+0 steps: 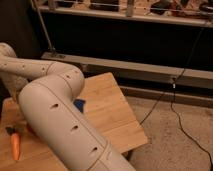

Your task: Place the ceramic cup over the eraser

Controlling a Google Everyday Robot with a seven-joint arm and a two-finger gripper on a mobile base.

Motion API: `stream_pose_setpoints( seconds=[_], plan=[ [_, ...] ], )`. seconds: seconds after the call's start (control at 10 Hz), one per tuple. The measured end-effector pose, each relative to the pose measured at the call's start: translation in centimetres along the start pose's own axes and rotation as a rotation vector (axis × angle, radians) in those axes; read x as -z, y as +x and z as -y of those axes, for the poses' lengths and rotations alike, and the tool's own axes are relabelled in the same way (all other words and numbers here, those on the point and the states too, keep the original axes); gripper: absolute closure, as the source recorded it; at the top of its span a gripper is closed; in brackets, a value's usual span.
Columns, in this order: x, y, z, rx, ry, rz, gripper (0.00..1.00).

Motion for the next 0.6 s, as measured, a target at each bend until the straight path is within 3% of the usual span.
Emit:
stream_pose_setpoints(
  seconds=[0.2, 0.6],
  plan=[
    [-1.28, 0.23, -0.24, 0.02, 0.006, -0.019, 1.0],
    [-1.67, 0.04, -0.2, 0.017, 0.008, -0.021, 1.0]
  ],
)
